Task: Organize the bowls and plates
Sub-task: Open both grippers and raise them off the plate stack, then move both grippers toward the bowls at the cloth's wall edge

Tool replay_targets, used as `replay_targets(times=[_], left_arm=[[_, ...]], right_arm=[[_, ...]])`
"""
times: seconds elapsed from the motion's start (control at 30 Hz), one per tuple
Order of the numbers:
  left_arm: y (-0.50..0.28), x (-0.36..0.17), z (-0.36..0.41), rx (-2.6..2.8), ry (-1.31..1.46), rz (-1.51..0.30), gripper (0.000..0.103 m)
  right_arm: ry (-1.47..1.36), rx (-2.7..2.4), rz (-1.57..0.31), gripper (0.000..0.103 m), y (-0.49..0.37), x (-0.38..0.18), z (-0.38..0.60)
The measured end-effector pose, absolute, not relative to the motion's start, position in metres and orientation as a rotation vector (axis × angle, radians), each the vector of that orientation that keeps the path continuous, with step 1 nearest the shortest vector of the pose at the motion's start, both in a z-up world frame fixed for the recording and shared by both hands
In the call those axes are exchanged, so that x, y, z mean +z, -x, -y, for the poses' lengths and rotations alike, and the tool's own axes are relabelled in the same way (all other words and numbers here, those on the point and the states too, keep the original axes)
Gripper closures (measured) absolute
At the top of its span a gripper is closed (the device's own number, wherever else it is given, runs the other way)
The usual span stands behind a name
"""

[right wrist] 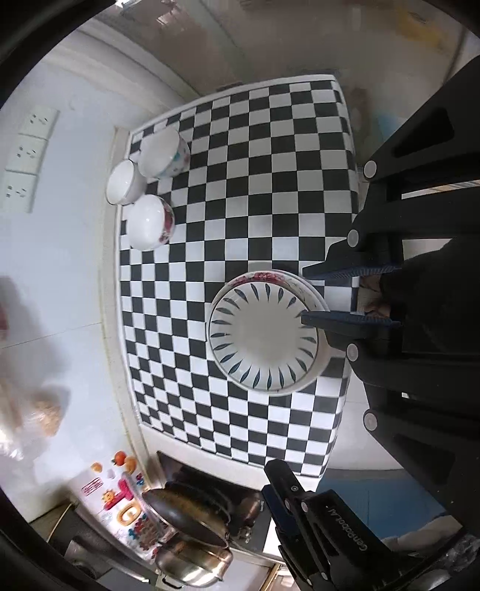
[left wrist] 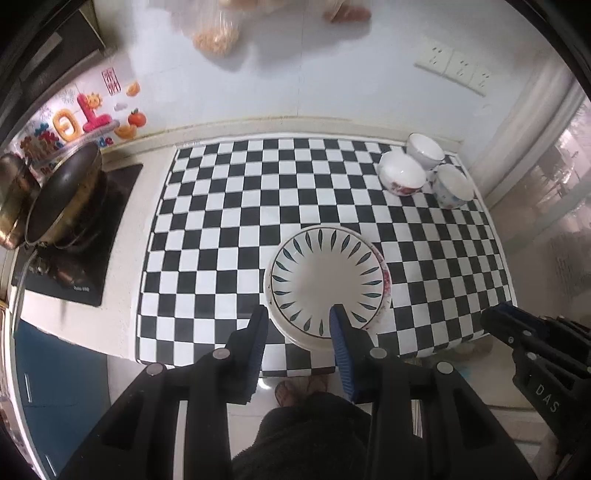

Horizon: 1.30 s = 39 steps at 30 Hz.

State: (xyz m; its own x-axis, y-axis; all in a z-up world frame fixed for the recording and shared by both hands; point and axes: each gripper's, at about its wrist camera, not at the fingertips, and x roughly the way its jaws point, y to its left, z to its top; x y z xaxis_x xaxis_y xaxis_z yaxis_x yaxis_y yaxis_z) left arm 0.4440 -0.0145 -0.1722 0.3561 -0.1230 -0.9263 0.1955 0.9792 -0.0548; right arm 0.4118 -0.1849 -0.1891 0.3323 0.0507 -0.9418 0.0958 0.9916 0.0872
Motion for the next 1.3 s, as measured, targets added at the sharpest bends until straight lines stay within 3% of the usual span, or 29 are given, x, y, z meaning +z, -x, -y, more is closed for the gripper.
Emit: replay_targets(times=[0.3, 0.63, 0.67, 0.7, 0.77, 0.97, 1.3], left_arm=[[-0.420, -0.150, 0.000, -0.267, -0.070, -1.153, 0.071], [-0.421, -0.163, -0.003, -0.302, -0.050, -1.148, 0.071], [-0.424, -0.163, -0.002, -0.310, -0.042, -1.140, 0.071], [-0.429, -0.165, 0.000, -0.307, -0.042, -1.132, 0.068], [-0.438, -0.166, 0.007, -0.313, -0.033, -1.106, 0.066], [-0.473, -0.178, 0.036, -0.313, -0.021, -1.106, 0.066], [-0.589, -0.233, 0.133, -0.318, 0.000, -1.268, 0.066]], right_arm=[[-0.156, -0.055, -1.188, 0.084, -0.370, -0.154, 0.158], [-0.222, -0.110, -1.230, 0.084, -0.363, -0.174, 0.165], [-0.234, -0.110, -1.235, 0.078, -0.365, -0.177, 0.169], [-0.241, -0.104, -1.247, 0.060, -0.369, -0.181, 0.174], [-0.274, -0.089, -1.254, 0.035, -0.375, -0.188, 0.185], [-0.357, -0.090, -1.218, 0.035, -0.401, -0.198, 0.230], [-0.513, -0.124, -1.196, 0.035, -0.501, -0.236, 0.366]])
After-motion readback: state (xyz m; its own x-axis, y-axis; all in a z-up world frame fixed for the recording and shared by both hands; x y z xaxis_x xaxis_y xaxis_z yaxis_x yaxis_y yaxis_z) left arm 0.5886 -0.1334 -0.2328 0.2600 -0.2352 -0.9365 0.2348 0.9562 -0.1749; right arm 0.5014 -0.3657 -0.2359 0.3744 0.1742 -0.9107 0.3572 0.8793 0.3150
